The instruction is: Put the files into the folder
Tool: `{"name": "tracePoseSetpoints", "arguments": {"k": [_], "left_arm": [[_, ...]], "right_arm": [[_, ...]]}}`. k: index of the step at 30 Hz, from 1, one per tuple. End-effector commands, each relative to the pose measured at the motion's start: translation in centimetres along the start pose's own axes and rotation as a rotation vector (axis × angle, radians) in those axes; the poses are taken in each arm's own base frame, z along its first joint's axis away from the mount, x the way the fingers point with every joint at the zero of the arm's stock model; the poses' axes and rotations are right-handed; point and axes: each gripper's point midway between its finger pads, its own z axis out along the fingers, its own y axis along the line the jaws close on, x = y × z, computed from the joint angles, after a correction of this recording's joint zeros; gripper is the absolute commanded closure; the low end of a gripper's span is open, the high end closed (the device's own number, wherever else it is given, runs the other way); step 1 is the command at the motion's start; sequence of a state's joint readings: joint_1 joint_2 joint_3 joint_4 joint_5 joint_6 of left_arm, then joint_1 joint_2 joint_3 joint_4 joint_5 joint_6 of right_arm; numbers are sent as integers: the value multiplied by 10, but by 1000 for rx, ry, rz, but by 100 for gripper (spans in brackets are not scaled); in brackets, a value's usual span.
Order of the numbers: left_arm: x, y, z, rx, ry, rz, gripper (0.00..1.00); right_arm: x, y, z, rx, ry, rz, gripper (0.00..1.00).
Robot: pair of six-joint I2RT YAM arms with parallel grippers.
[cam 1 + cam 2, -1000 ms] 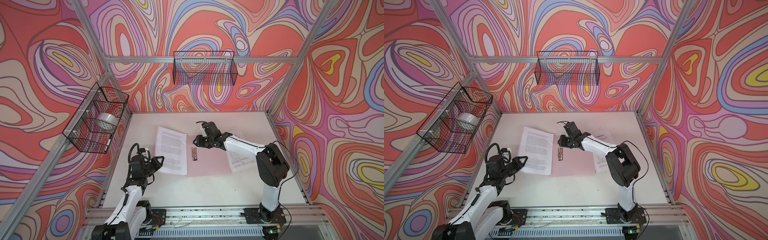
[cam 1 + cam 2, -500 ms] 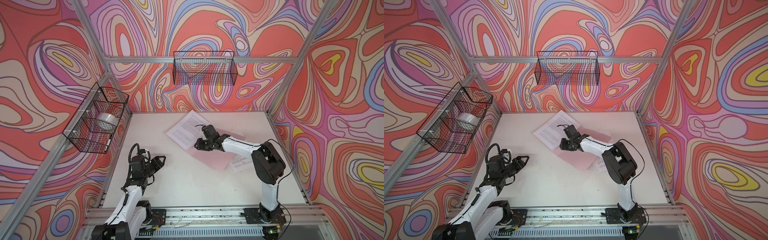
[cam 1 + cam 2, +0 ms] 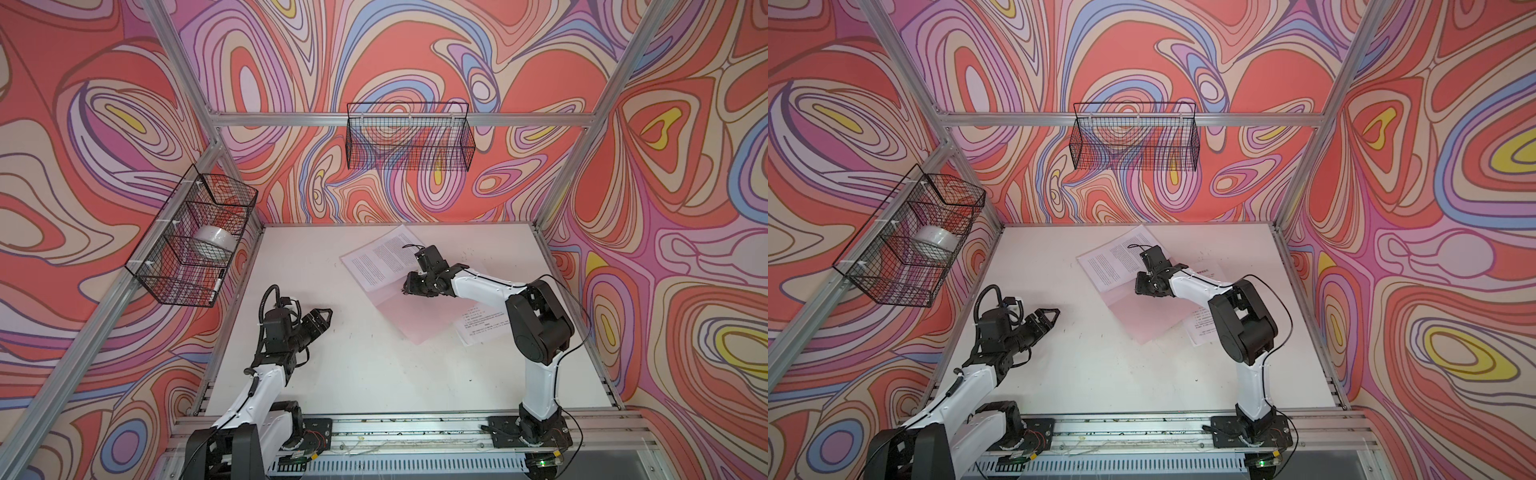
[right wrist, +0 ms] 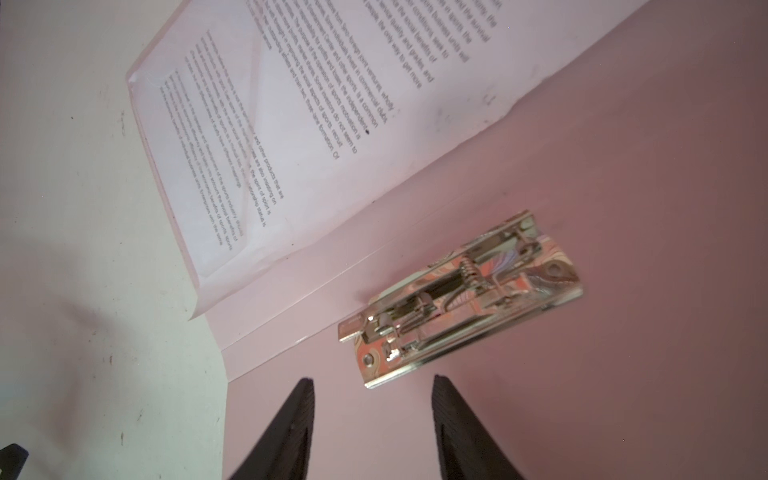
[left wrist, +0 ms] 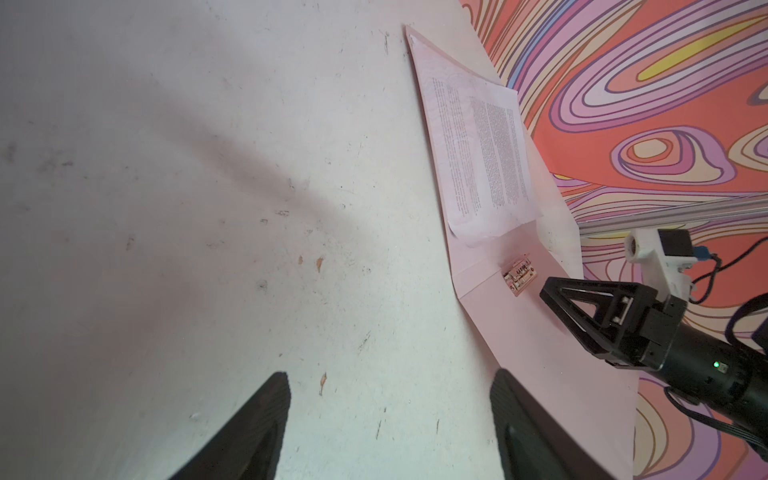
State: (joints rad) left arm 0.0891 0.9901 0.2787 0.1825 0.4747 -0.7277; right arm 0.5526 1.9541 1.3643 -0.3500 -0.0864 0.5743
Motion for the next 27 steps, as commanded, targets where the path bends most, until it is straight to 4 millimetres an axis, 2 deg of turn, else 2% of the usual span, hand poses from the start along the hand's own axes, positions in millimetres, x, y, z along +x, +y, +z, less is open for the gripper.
{"name": "tracePoseSetpoints", "arguments": {"k": [1, 2, 4, 6, 8, 10, 13, 16, 21, 24, 27], "left_arm": [[-19, -19, 0, 56, -50, 37, 23], [-19, -20, 0, 60, -52, 39, 23], [-20, -20, 1, 65, -54, 39, 22], [-21, -22, 2, 74, -60, 39, 22], [-22, -23, 3, 81, -61, 36, 22], [-23, -25, 5, 88, -62, 37, 22], [-24, -25, 8, 91, -59, 39, 22], [-24, -26, 13, 96, -47, 38, 22], [-24, -32, 16, 115, -32, 42, 23], [-25, -32, 15, 115, -40, 48, 22], [-25, -33, 13, 115, -44, 51, 22]], "right_arm": [[-12, 7, -45, 1, -78, -26, 50], [-12, 7, -55, -4, -87, -16, 50], [-16, 11, -93, -29, -138, 6, 48], [-11, 8, -124, -37, -170, 39, 42], [-3, 0, -151, -28, -195, 73, 37], [9, -11, -178, -8, -213, 111, 35], [35, -28, -201, 11, -189, 177, 35], [60, -43, -214, 11, -172, 268, 34], [88, -64, -231, 31, -167, 355, 34], [100, -73, -221, 32, -160, 389, 34], [103, -74, -199, 16, -149, 404, 34]]}}
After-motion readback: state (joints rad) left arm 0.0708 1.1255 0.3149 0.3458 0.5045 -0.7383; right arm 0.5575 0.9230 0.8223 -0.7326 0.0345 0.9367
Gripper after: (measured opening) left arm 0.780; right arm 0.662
